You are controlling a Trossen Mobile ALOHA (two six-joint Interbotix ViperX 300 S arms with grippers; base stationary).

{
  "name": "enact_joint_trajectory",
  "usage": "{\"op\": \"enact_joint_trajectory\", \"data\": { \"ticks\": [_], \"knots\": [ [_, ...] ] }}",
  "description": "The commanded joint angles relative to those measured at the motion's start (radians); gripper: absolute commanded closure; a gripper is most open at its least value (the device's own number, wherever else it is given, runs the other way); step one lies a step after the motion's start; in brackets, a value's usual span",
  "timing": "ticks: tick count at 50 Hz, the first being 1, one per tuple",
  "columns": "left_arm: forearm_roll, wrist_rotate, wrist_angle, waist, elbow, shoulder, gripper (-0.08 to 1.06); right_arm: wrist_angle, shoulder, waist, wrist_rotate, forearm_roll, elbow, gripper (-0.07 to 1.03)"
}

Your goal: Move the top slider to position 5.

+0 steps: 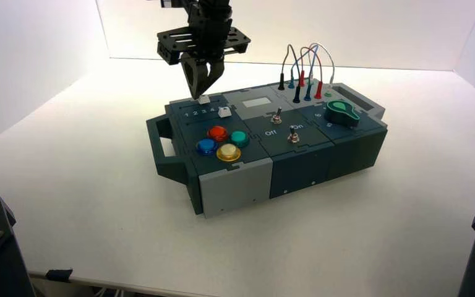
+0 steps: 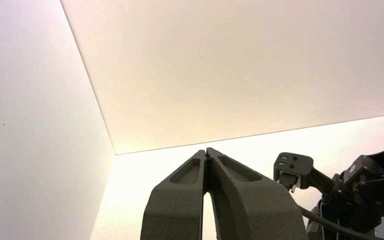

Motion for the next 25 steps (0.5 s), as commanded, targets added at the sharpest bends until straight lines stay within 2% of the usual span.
{"op": "enact_joint_trajectory", "data": {
  "ticks": [1, 25],
  "knots": [
    [-0.002, -0.003, -0.008, 0.002, -0.026, 0.005, 1.01, 0.003, -0.012, -0.005, 0.005, 0.002, -0.021, 0.98],
    [-0.002, -0.005, -0.011, 0.002, -0.028, 0.005, 1.01, 0.009, -0.021, -0.044, 0.005, -0.002, -0.002, 0.98]
  ]
}}
